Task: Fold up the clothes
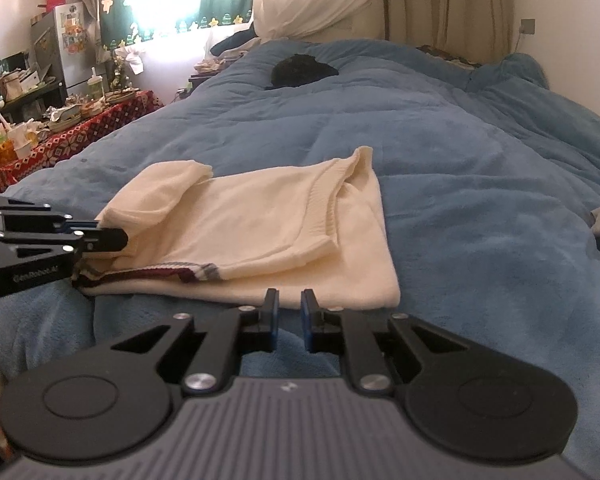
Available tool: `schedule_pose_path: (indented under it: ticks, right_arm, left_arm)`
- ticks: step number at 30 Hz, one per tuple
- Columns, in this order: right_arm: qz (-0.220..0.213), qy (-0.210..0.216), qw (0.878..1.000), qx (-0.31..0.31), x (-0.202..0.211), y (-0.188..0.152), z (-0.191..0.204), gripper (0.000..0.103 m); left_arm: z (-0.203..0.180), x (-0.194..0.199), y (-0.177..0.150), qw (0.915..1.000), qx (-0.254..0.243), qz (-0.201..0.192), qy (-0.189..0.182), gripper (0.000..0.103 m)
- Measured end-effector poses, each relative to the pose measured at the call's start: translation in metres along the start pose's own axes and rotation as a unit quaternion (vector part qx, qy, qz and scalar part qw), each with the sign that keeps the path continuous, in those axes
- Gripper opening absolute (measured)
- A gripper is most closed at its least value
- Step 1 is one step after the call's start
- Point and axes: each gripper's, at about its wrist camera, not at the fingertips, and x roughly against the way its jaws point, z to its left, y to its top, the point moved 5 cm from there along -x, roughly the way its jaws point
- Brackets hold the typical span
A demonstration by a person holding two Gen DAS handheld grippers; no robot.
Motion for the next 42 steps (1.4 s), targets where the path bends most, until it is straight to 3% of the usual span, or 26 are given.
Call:
schedule_pose_path:
  ticks: [4,17,22,26,28,35,38,42]
  right_arm:
    - [0.002,0.003,1.000,0.006,-0.003,0.001,0.003,0.013]
    - [0.002,0.007,1.000,0.016,-0.003,0.006,0.009,0.013]
    - [0.004,0.007,1.000,0.011,-0.004,0.005,0.007,0.014]
    - [0.007,0.005,1.000,0.007,-0.006,0.001,0.002,0.018]
    - [0.006,0.004,1.000,0.004,-0.006,0.000,0.000,0.020]
    - [0.001,0.002,1.000,0.001,-0.004,-0.002,-0.011,0.021]
    - [0.000,0.001,1.000,-0.003,-0.005,-0.001,-0.017,0.021]
    - [-0.003,-0.007,1.000,-0.013,-0.007,0.005,-0.025,0.021]
  left_arm:
    - [0.005,-0.020,-0.019,0.9986,0.026,0.046,-0.011,0.007]
    - [0.004,-0.017,-0.017,0.9981,0.034,0.049,-0.012,0.007]
    - [0.008,-0.013,-0.015,0.9972,0.044,0.057,-0.020,0.017]
    - [0.012,-0.006,-0.012,0.9954,0.063,0.061,-0.039,0.037]
    - [0.014,0.000,-0.010,0.9946,0.070,0.060,-0.046,0.039]
    - [0.025,0.011,0.034,0.9963,0.073,0.027,-0.036,0.039]
    - [0.033,-0.011,0.054,0.9967,0.076,0.028,-0.009,0.039]
    - [0.048,-0.052,0.069,0.9942,0.097,0.045,-0.010,0.039]
